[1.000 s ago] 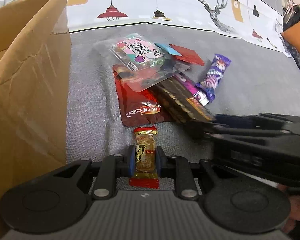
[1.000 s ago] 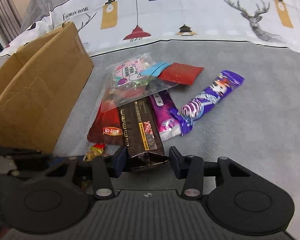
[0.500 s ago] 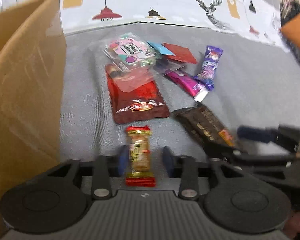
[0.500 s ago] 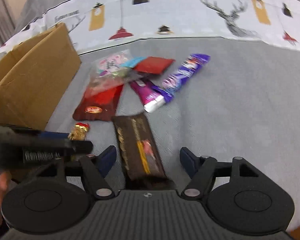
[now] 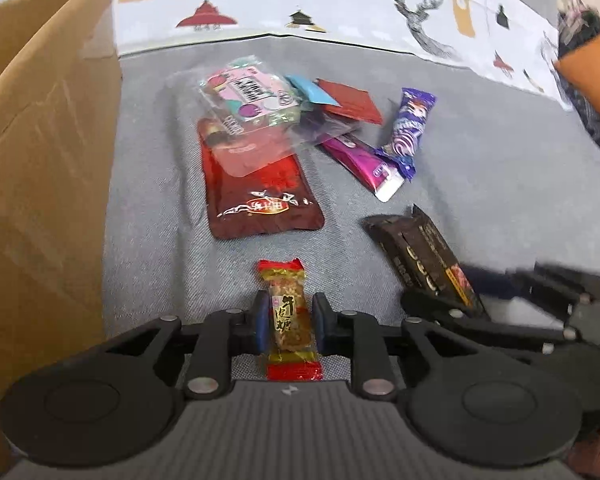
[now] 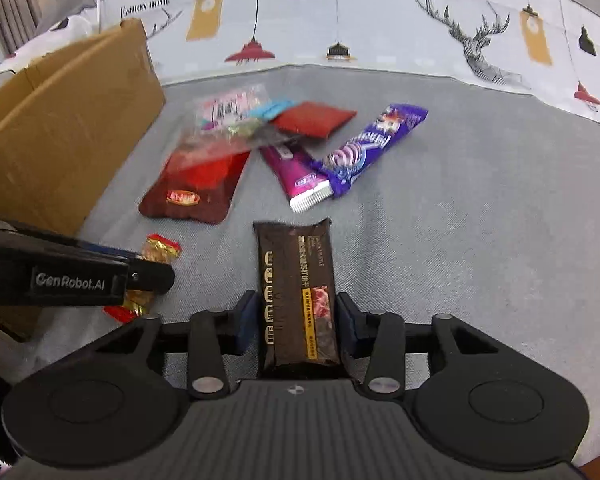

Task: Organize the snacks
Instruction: 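Grasp the small gold candy with the left tool while the right tool grasps the dark chocolate bar, then carry both snacks over the box and open both tools to release them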

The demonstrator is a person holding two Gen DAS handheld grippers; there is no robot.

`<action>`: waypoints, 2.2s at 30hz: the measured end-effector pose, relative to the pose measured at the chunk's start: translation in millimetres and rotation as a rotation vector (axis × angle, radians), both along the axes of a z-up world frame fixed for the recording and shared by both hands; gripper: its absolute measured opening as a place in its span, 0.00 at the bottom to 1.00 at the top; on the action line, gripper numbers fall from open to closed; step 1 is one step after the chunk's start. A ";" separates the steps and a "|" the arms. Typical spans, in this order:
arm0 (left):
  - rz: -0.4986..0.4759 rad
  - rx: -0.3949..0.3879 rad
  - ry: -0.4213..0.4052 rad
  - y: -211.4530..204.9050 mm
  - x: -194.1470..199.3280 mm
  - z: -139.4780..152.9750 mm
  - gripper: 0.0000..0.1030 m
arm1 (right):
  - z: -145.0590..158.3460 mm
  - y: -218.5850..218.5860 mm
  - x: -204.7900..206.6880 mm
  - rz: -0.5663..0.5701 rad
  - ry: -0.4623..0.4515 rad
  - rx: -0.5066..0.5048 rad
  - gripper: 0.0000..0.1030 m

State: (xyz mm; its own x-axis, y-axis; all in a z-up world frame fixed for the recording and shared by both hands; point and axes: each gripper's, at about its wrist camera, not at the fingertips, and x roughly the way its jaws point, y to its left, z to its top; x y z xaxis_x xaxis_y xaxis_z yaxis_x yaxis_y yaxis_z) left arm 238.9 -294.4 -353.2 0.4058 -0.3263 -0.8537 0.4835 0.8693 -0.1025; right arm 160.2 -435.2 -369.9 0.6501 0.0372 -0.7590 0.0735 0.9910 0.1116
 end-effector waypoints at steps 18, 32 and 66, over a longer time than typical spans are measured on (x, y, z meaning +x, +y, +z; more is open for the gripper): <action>0.027 -0.194 -0.180 47.3 -52.0 93.1 0.18 | 76.7 23.9 -57.2 -0.067 -0.266 0.125 0.40; 0.303 -0.316 -0.237 170.0 -22.6 130.1 0.18 | 143.3 107.7 -65.1 -0.080 -0.346 0.188 0.41; 0.492 -0.164 -0.133 291.4 37.8 98.7 0.18 | 110.1 266.6 68.0 0.204 -0.021 0.050 0.41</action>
State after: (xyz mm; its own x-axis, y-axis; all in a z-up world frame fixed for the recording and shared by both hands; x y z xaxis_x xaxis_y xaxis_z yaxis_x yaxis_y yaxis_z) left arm 276.7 -3.0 -254.5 0.6458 -0.1949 -0.7382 0.0407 0.9743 -0.2217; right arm 228.2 -168.6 -259.7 0.6405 0.2073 -0.7395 -0.1311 0.9783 0.1606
